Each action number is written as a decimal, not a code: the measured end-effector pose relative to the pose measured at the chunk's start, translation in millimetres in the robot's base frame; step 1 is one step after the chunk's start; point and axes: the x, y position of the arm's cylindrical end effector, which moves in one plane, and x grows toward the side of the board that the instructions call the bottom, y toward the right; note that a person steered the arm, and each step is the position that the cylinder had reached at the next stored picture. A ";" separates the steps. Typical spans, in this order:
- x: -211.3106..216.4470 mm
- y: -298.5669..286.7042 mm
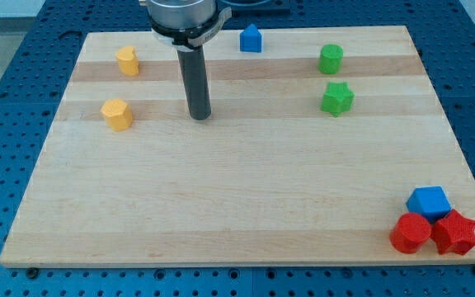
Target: Move your arm to the yellow hexagon
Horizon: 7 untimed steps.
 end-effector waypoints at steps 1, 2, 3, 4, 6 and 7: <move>-4.9 -7.0; -4.9 -20.8; -10.2 -39.3; -16.5 -57.1; -23.3 -94.9; -28.4 -114.8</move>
